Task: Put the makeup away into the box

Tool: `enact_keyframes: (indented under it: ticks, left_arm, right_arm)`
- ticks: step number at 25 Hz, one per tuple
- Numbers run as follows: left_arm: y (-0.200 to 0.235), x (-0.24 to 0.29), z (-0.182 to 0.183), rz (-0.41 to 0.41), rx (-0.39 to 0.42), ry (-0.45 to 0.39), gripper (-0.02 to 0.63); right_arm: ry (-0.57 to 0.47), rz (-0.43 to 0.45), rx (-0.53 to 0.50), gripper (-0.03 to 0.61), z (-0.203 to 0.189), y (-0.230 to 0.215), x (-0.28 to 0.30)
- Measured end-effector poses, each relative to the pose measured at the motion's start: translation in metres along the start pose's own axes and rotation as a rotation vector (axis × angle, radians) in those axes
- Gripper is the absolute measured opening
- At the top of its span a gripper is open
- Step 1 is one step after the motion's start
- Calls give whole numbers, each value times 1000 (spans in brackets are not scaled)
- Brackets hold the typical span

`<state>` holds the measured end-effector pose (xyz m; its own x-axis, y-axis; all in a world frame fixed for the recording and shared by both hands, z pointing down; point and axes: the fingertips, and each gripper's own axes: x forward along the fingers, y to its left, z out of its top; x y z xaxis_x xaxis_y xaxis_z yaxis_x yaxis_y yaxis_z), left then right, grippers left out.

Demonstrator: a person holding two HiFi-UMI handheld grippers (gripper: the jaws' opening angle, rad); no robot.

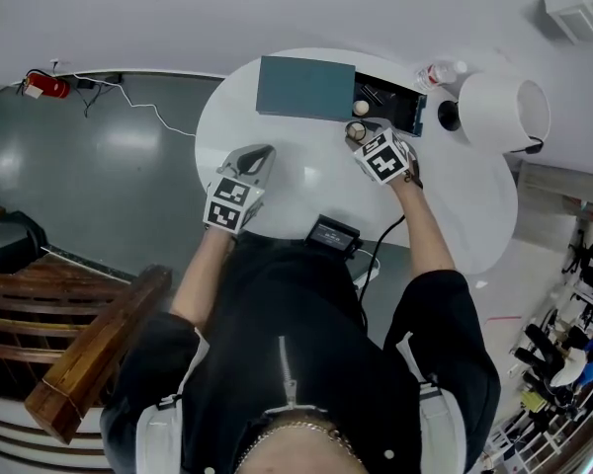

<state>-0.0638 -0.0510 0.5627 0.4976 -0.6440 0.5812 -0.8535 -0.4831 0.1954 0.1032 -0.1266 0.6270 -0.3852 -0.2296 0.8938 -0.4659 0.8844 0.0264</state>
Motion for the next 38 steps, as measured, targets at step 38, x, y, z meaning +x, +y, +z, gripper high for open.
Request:
enact_keyframes:
  ticks: [38]
  left_arm:
    - [-14, 42, 11, 104, -66, 84, 15]
  right_arm:
    - [190, -12, 248, 209, -83, -143, 39]
